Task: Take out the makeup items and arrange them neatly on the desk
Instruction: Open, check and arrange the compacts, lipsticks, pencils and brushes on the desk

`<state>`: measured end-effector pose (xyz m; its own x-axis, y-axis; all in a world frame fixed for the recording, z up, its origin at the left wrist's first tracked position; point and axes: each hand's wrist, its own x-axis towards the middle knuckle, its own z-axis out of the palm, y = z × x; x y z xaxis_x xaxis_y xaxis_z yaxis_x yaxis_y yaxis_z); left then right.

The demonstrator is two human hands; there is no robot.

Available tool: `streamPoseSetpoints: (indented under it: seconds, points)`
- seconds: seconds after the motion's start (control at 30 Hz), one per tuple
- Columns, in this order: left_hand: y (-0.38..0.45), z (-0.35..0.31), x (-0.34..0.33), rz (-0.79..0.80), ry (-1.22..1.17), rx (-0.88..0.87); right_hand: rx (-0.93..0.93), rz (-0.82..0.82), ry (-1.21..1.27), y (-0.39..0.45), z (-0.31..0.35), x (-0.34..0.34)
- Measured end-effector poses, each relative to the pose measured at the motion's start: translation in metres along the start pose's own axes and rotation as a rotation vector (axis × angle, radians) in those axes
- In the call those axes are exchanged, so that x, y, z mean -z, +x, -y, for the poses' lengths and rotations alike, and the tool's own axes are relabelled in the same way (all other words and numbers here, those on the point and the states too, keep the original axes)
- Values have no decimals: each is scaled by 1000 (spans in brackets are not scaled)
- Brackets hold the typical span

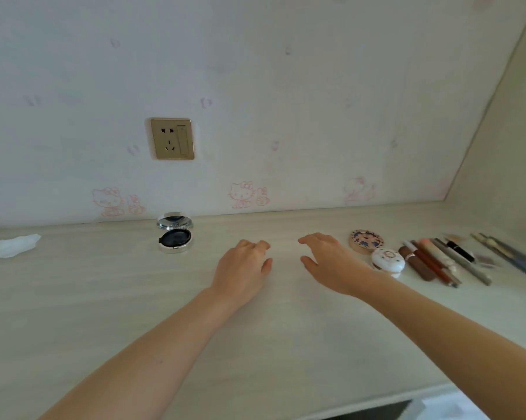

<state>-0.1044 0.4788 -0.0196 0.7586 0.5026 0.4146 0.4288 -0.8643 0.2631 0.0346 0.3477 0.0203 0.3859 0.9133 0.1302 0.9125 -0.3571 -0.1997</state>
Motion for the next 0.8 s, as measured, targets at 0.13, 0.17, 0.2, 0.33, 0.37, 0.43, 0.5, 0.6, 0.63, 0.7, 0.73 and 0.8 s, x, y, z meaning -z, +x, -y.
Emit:
streamPoseSetpoints:
  seconds: [0.13,0.17,0.2,0.33,0.37,0.43,0.5,0.6,0.63,0.7,0.73,0.8]
  points:
    - [16,-42,-17,68,25,-92,-104,-3,-36,-12,-46,21]
    - [22,-50,-22,86,19,-101,-122,7,-57,-13,-57,26]
    - [28,-58,-26,105,2,-101,-142,28,-80,-13,-69,29]
    - [56,-87,-47,165,-81,-95,-310,79,-66,-4,-116,40]
    - [64,-94,-51,174,-105,-89,-330,103,-78,0,-125,40]
    - [79,-108,-60,191,-150,-61,-351,137,-89,9,-142,39]
    - [95,-117,-69,205,-203,-19,-352,141,-97,18,-152,37]
    - [113,-124,-85,255,-245,41,-349,138,-142,31,-163,35]
    - [118,-126,-89,283,-247,56,-353,145,-164,35,-165,35]
    - [125,-127,-96,336,-271,101,-361,174,-203,42,-170,32]
    - [129,-127,-100,355,-280,122,-363,182,-217,46,-173,29]
    - [136,-128,-107,378,-257,133,-367,192,-226,52,-174,23]
